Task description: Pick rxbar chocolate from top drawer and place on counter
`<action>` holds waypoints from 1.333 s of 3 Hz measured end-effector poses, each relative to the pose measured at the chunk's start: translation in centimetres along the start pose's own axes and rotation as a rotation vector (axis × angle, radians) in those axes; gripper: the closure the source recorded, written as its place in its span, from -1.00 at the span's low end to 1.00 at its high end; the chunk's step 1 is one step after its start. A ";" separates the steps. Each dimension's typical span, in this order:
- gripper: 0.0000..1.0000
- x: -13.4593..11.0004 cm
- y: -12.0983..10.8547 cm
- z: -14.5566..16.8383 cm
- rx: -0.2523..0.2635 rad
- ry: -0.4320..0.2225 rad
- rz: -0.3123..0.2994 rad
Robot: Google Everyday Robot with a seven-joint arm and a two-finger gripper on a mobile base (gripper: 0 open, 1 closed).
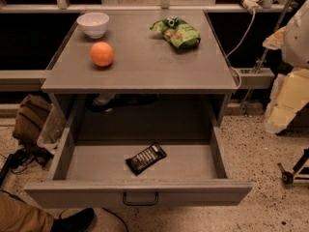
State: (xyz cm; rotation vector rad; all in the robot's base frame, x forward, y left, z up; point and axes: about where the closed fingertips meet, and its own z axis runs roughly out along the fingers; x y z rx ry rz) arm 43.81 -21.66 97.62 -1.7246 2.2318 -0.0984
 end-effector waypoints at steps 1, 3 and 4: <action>-1.00 0.0 0.0 0.0 0.000 0.000 0.000; -1.00 -3.2 0.3 8.9 -0.066 -0.133 -0.049; -1.00 -3.5 0.6 9.8 -0.082 -0.137 -0.058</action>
Offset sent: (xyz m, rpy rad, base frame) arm 0.0163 0.0261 -0.0709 0.1015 0.0253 0.0532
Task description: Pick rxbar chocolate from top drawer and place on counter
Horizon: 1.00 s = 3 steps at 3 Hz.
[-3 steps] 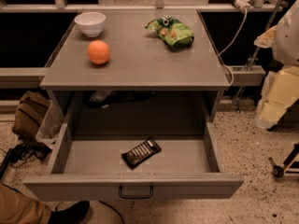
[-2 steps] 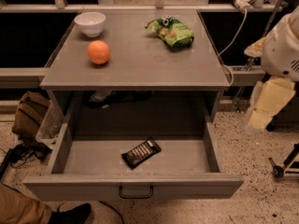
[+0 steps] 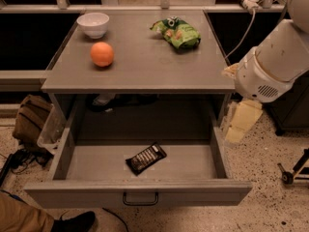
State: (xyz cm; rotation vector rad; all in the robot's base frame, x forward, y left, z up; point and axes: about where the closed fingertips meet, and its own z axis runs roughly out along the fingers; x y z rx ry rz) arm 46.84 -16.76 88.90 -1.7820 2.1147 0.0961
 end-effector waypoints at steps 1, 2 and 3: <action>-1.00 -1.3 1.6 5.8 -0.080 -0.072 -0.038; -1.00 -3.1 3.3 12.1 -0.172 -0.161 -0.086; -1.00 -3.1 3.3 12.1 -0.172 -0.161 -0.086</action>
Offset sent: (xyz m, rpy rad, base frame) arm 0.0009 0.1095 -0.1679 0.2570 0.1685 0.2627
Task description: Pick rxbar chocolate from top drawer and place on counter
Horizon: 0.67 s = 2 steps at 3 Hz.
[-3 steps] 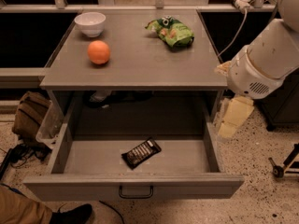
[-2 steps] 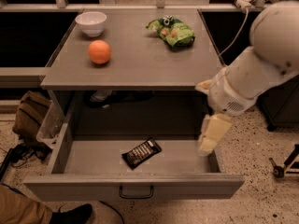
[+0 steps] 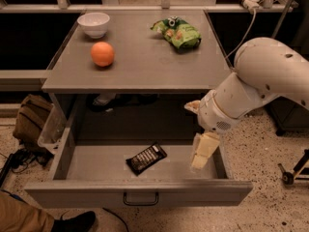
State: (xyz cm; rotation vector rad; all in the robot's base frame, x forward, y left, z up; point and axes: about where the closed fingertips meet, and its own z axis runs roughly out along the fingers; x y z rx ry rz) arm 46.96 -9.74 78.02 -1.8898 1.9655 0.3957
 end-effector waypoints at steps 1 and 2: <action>-1.00 -0.2 -0.2 1.3 0.030 -0.027 -0.001; -1.00 -0.9 -1.5 5.1 0.083 -0.080 -0.016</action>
Offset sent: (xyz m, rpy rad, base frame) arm 0.0528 0.0584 -0.0749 0.1580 -0.1904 -0.0533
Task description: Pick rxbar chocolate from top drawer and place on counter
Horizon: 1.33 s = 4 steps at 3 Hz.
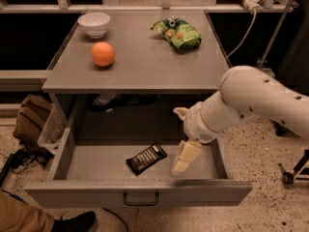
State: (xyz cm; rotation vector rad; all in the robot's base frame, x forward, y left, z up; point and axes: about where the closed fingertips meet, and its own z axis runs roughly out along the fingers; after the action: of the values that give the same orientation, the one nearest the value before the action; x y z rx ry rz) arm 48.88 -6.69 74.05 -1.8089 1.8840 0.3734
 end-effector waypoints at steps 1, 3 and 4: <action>-1.00 -0.7 -4.3 5.3 0.054 -0.062 -0.026; -1.00 -0.7 -3.8 8.5 0.048 -0.078 -0.037; -1.00 -0.8 -3.4 11.4 0.027 -0.086 -0.051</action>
Offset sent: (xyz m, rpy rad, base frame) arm 0.0760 0.0447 -0.0540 0.0700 -0.0746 0.0141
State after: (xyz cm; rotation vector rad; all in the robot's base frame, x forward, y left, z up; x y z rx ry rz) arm 54.10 -0.34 65.41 -1.7911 1.7727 0.3993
